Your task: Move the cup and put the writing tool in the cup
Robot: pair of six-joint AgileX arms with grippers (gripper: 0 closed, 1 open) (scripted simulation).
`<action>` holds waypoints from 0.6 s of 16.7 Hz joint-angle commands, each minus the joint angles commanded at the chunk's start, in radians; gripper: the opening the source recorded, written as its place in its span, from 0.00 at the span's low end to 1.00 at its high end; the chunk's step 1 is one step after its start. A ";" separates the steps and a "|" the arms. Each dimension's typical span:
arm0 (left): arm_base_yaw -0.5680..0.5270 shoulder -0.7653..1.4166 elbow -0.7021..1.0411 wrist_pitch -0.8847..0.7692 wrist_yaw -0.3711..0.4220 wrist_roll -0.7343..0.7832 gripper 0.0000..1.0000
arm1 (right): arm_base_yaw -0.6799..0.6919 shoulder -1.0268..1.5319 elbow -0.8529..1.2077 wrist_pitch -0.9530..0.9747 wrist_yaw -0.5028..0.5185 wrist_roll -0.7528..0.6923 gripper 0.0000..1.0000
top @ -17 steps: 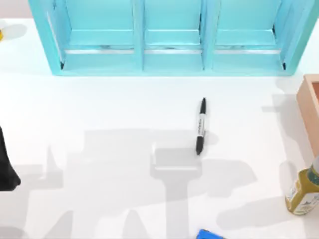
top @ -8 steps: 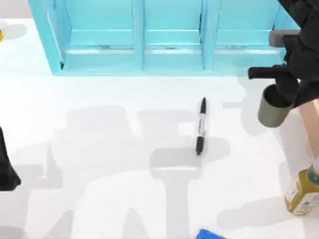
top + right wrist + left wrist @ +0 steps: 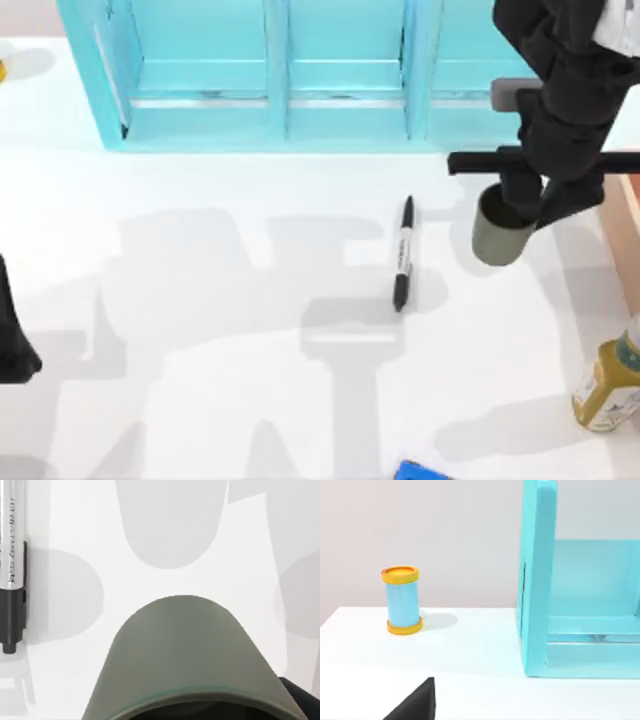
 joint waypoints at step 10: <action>0.000 0.000 0.000 0.000 0.000 0.000 1.00 | 0.018 0.042 -0.108 0.156 0.004 0.014 0.00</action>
